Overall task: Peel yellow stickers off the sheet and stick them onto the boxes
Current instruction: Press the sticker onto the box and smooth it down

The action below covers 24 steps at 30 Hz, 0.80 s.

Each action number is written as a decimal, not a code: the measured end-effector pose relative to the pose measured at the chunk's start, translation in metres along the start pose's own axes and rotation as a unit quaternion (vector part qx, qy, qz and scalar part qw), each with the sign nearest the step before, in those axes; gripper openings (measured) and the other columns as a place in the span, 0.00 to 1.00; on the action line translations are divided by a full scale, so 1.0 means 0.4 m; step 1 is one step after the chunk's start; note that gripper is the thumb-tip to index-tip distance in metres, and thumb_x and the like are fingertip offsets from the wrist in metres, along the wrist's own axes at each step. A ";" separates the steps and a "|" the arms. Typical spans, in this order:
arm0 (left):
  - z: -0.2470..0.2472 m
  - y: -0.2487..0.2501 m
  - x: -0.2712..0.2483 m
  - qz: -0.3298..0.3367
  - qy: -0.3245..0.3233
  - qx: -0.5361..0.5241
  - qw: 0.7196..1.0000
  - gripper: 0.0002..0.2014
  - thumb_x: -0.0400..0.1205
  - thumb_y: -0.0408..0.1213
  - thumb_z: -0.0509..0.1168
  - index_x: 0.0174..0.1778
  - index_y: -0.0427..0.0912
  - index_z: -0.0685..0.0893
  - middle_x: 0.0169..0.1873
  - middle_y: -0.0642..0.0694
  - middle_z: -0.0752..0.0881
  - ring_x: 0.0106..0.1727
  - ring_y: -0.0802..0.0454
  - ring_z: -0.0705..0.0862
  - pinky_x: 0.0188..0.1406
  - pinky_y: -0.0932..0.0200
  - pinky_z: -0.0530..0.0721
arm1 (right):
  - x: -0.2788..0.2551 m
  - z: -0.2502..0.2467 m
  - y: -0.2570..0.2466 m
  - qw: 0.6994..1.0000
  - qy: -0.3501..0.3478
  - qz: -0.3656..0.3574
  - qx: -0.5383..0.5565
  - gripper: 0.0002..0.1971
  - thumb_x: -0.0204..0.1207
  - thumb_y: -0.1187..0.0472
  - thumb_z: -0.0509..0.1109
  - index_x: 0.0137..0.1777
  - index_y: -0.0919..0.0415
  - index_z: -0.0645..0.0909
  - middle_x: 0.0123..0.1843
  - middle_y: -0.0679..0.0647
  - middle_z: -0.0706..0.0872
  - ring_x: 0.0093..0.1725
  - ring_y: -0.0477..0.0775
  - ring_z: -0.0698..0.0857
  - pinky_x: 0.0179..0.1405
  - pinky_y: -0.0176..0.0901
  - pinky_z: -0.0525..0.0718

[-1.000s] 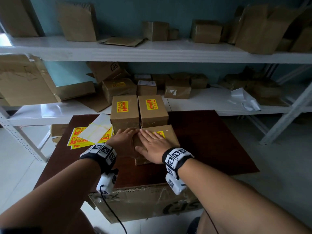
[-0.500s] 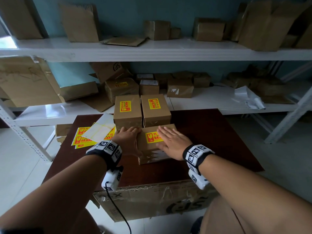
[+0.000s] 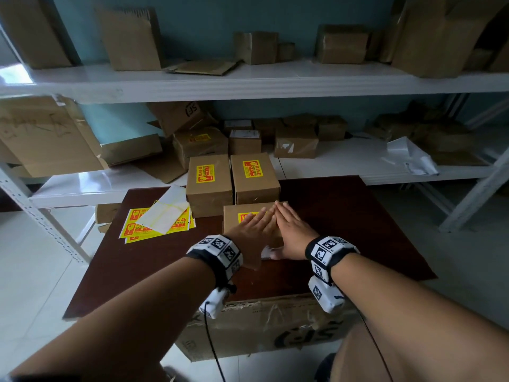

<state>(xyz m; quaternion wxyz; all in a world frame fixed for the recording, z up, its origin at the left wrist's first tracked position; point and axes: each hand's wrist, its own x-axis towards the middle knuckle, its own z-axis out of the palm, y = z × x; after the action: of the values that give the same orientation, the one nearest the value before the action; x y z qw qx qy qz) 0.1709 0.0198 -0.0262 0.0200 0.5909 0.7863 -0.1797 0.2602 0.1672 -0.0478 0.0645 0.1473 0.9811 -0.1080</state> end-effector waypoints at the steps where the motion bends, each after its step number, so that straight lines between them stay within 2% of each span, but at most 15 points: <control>1: 0.003 0.012 0.008 -0.007 0.007 -0.001 1.000 0.62 0.74 0.56 0.73 0.85 0.34 0.32 0.86 0.37 0.33 0.87 0.40 0.35 0.87 0.41 0.44 | 0.000 0.003 0.000 1.000 0.005 0.004 0.006 0.67 0.67 0.34 0.79 0.89 0.59 0.34 0.90 0.49 0.31 0.88 0.51 0.31 0.88 0.53 0.48; 3: 0.012 0.017 0.014 -0.021 0.029 -0.012 0.999 0.58 0.76 0.53 0.70 0.86 0.34 0.34 0.87 0.37 0.36 0.88 0.42 0.37 0.87 0.43 0.45 | 0.000 0.003 0.001 1.000 0.003 0.011 0.007 0.64 0.71 0.39 0.78 0.89 0.58 0.33 0.89 0.49 0.29 0.88 0.50 0.31 0.88 0.51 0.47; 5: 0.020 0.007 0.009 -0.027 0.039 -0.026 0.999 0.55 0.77 0.48 0.69 0.86 0.35 0.36 0.87 0.38 0.39 0.88 0.43 0.40 0.87 0.46 0.46 | 0.001 0.000 0.001 1.000 -0.004 0.017 -0.006 0.60 0.75 0.45 0.77 0.89 0.56 0.32 0.89 0.47 0.28 0.88 0.49 0.31 0.88 0.52 0.53; 7: 0.028 -0.011 -0.002 -0.032 0.040 -0.026 0.998 0.53 0.78 0.45 0.68 0.87 0.34 0.37 0.87 0.37 0.40 0.88 0.44 0.41 0.87 0.48 0.46 | -0.002 -0.006 0.000 1.000 -0.007 0.018 -0.013 0.59 0.76 0.45 0.77 0.89 0.56 0.32 0.89 0.47 0.28 0.88 0.49 0.32 0.86 0.54 0.57; 11: 0.056 -0.053 -0.033 -0.074 0.038 -0.035 0.996 0.51 0.80 0.48 0.66 0.87 0.38 0.36 0.88 0.41 0.40 0.89 0.46 0.43 0.87 0.47 0.49 | -0.017 -0.017 -0.008 1.000 -0.014 0.017 -0.018 0.58 0.77 0.44 0.75 0.89 0.57 0.32 0.89 0.48 0.29 0.88 0.49 0.32 0.85 0.51 0.55; 14: 0.074 -0.079 -0.065 -0.101 0.043 -0.016 0.994 0.46 0.85 0.50 0.61 0.87 0.40 0.36 0.88 0.42 0.41 0.89 0.47 0.45 0.87 0.44 0.50 | -0.020 -0.021 -0.014 0.999 -0.013 0.020 -0.033 0.58 0.77 0.42 0.74 0.89 0.57 0.31 0.89 0.48 0.28 0.88 0.50 0.32 0.86 0.54 0.54; 16: 0.076 -0.092 -0.082 -0.120 0.026 0.014 0.992 0.45 0.84 0.51 0.59 0.87 0.37 0.37 0.88 0.40 0.43 0.89 0.44 0.46 0.86 0.41 0.50 | -0.021 -0.022 -0.018 0.999 -0.018 0.025 -0.034 0.58 0.78 0.43 0.74 0.89 0.57 0.31 0.89 0.48 0.28 0.88 0.50 0.32 0.86 0.55 0.52; 18: 0.069 -0.100 -0.091 -0.159 0.001 0.036 0.987 0.46 0.84 0.52 0.58 0.86 0.32 0.38 0.87 0.33 0.43 0.88 0.38 0.46 0.86 0.38 0.49 | -0.022 -0.025 -0.021 0.999 -0.019 0.026 -0.033 0.58 0.78 0.44 0.75 0.88 0.58 0.30 0.89 0.50 0.28 0.88 0.52 0.31 0.87 0.54 0.49; 20: 0.055 -0.098 -0.091 -0.177 0.010 0.020 0.984 0.46 0.83 0.52 0.58 0.86 0.30 0.39 0.85 0.27 0.41 0.87 0.33 0.43 0.86 0.36 0.48 | -0.021 -0.027 -0.021 0.999 -0.020 0.022 -0.032 0.58 0.78 0.45 0.75 0.88 0.59 0.30 0.89 0.51 0.28 0.88 0.53 0.32 0.87 0.52 0.48; 22: 0.037 -0.079 -0.077 -0.138 0.053 -0.009 0.989 0.44 0.85 0.49 0.56 0.86 0.31 0.39 0.85 0.29 0.39 0.87 0.34 0.41 0.86 0.37 0.46 | -0.016 -0.024 -0.019 0.999 -0.019 0.020 -0.024 0.59 0.78 0.46 0.75 0.88 0.60 0.30 0.89 0.52 0.28 0.88 0.53 0.31 0.87 0.51 0.48; 24: 0.022 -0.044 -0.049 -0.078 0.065 -0.021 0.995 0.48 0.84 0.52 0.60 0.86 0.32 0.36 0.86 0.34 0.36 0.88 0.38 0.38 0.87 0.40 0.44 | -0.011 -0.018 -0.019 1.000 -0.011 0.020 -0.014 0.59 0.77 0.46 0.76 0.88 0.60 0.32 0.89 0.52 0.29 0.88 0.53 0.32 0.86 0.50 0.48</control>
<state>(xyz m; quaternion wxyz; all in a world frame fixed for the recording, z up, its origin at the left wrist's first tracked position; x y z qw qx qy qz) 0.1587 -0.0053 -0.0249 -0.0332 0.5375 0.8332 -0.1257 0.2613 0.1606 -0.0385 0.0792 0.1649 0.9786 -0.0947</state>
